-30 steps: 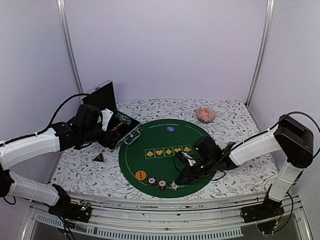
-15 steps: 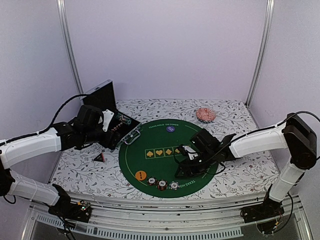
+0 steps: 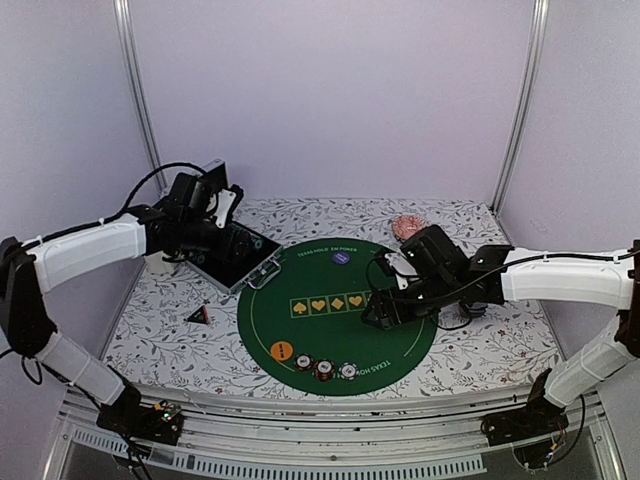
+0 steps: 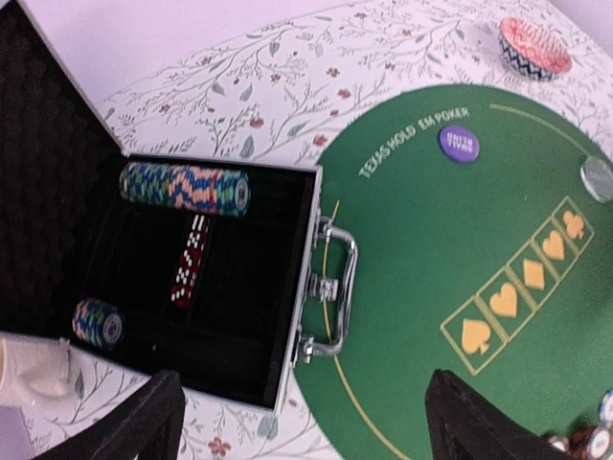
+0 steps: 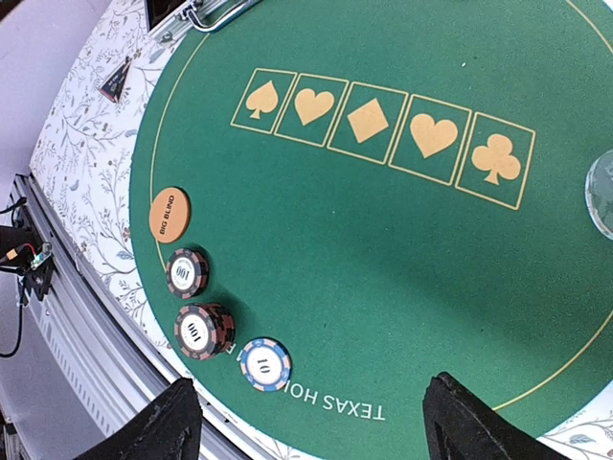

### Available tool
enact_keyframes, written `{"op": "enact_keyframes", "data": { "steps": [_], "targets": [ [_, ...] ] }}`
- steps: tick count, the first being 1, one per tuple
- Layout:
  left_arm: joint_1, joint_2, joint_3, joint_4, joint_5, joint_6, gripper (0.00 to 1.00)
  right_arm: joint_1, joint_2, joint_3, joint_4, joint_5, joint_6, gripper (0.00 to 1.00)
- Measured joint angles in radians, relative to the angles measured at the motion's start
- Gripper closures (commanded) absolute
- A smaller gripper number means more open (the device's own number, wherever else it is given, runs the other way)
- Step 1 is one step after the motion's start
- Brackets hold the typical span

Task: Distribute texas hold em gaming equipment
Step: Pick up the pile of poker chips from the chip case.

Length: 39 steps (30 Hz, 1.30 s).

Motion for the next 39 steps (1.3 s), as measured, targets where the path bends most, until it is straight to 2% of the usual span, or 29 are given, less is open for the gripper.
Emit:
{"op": "enact_keyframes", "data": {
  "steps": [5,11,15,18,26,39],
  "targets": [
    [0.058,0.246,0.28,-0.015,0.061,-0.018,0.24,0.0,-0.034,-0.027,-0.005,0.023,-0.029,0.15],
    [0.108,0.528,0.513,-0.081,0.014,0.016,0.26,0.0,-0.097,-0.109,-0.001,0.032,-0.036,0.13],
    [0.112,0.664,0.583,-0.116,-0.032,0.051,0.26,0.0,-0.109,-0.141,0.005,0.032,-0.035,0.13],
    [0.112,0.71,0.584,-0.13,-0.061,0.077,0.26,0.0,-0.109,-0.146,0.007,0.032,-0.034,0.13],
    [0.115,0.756,0.634,-0.124,-0.105,0.119,0.4,0.0,-0.109,-0.146,0.015,0.029,-0.032,0.13],
    [0.116,0.839,0.689,-0.079,-0.104,0.141,0.38,0.0,-0.102,-0.146,0.021,-0.006,-0.029,0.12]
  ]
}}
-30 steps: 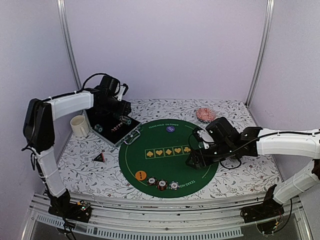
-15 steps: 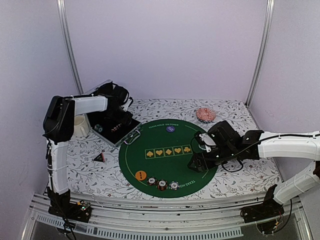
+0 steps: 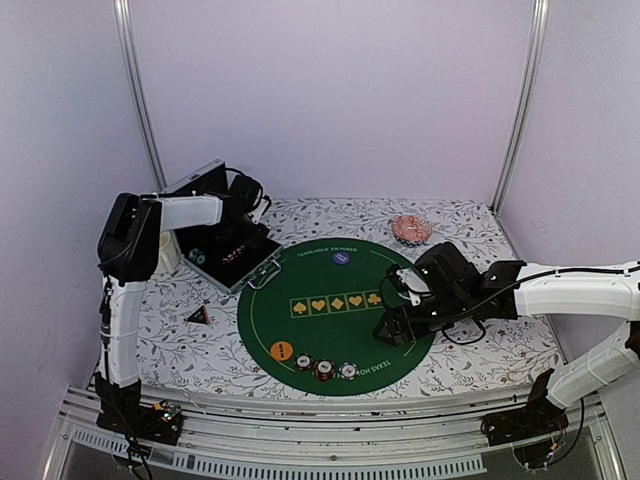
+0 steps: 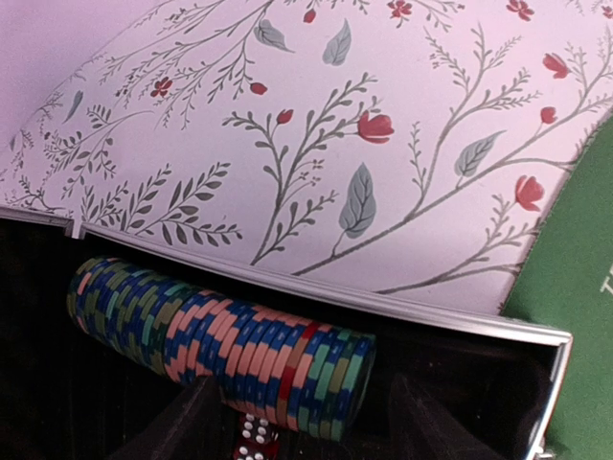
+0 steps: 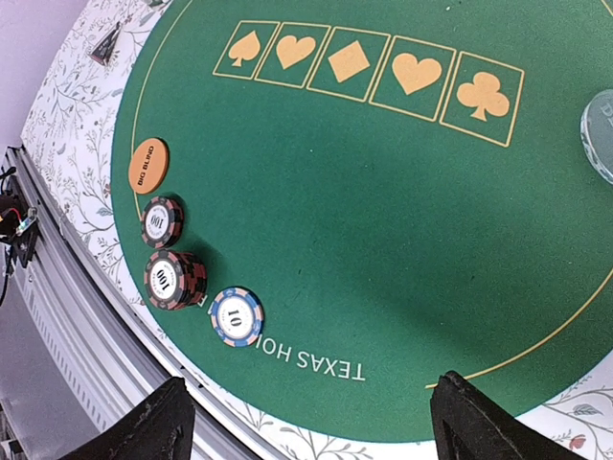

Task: Distribute texas hold em gaming equipment
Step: Pick up the pile of poker chips from the chip case.

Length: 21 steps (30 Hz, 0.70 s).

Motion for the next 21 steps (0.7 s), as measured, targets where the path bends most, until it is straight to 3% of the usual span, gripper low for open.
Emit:
{"op": "enact_keyframes", "data": {
  "steps": [21],
  "targets": [
    [-0.028,-0.014,-0.05,0.064,-0.027,0.047,0.4,0.0,0.067,0.0,0.016,-0.037,0.011,0.12]
  ]
}}
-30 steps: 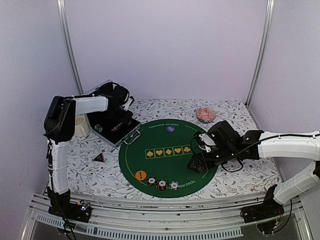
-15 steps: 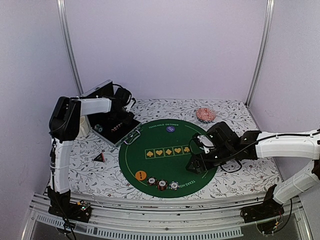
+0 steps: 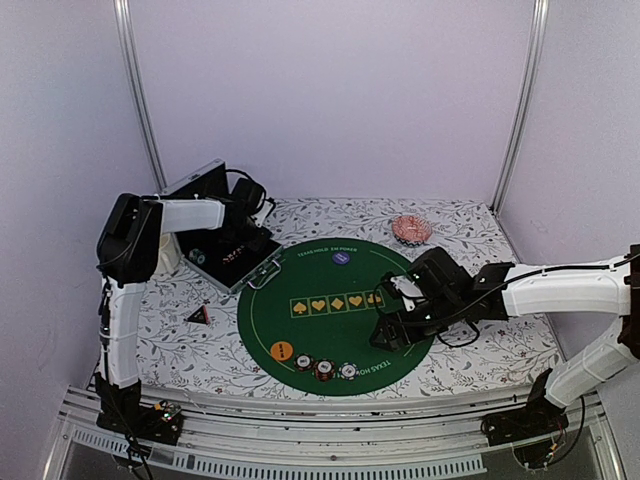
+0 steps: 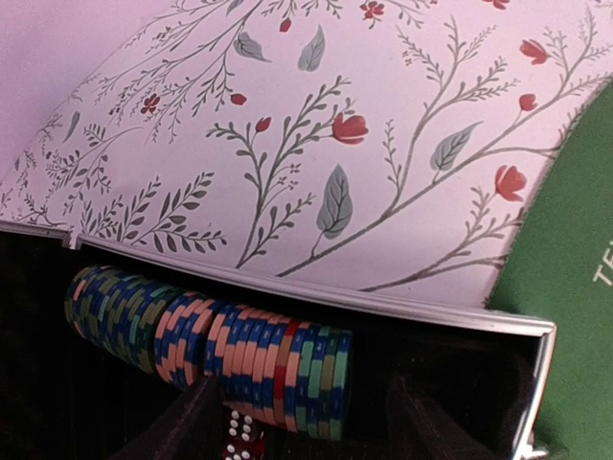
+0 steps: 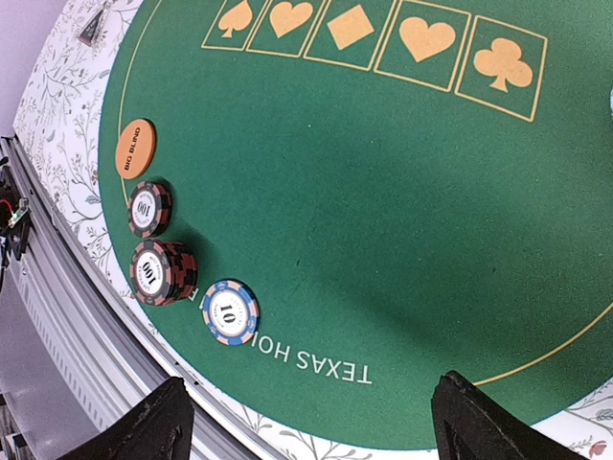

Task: Distribute texas hold em gaming equipment
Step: Pick up the pile of poker chips from the chip case.

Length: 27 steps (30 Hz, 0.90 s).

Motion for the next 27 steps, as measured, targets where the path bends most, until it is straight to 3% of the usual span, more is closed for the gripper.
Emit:
{"op": "enact_keyframes", "data": {
  "steps": [8,16,27],
  "targets": [
    [-0.013,-0.01,-0.017,0.003,-0.007,0.014,0.37,0.0,0.002,0.0,0.005,-0.004,0.0,0.11],
    [-0.012,-0.01,-0.017,0.001,-0.023,0.022,0.28,0.0,0.002,0.0,0.005,-0.006,0.0,0.11],
    [0.017,-0.009,-0.017,-0.001,0.023,0.013,0.31,0.0,0.002,0.0,0.004,-0.01,0.001,0.1]
  ]
}}
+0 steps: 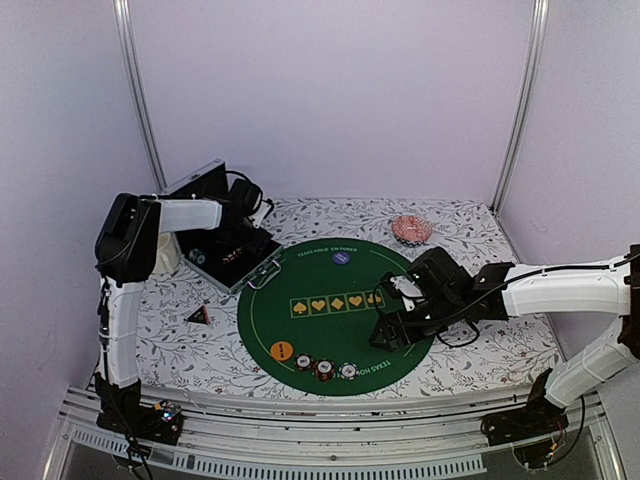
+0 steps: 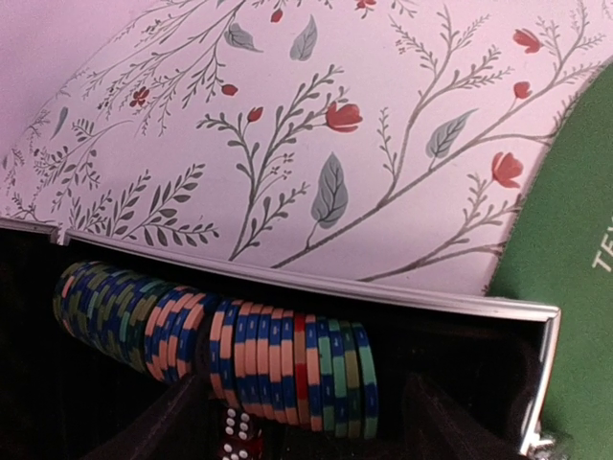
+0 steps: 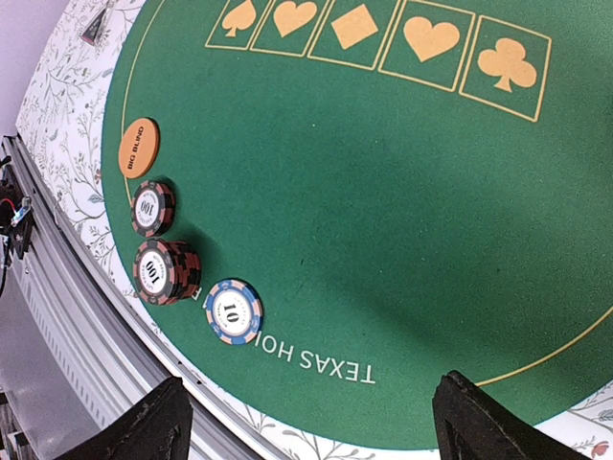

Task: Distribute texas hold em gaming equipment
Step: Pick up the pile of poker chips from the chip case.

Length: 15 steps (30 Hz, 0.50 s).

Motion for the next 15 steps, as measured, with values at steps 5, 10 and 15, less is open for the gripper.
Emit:
{"op": "enact_keyframes", "data": {
  "steps": [5,10,15],
  "targets": [
    [0.006,0.01,0.002,0.001,0.042,-0.003,0.39,0.0,0.0,0.0,-0.003,0.0,0.0,0.1],
    [0.014,0.018,0.008,0.002,0.071,-0.01,0.4,0.0,0.0,0.0,-0.012,0.0,0.0,0.1],
    [0.027,0.045,0.035,0.002,0.095,-0.021,0.37,0.0,0.0,0.0,-0.023,0.0,0.001,0.1]
  ]
}}
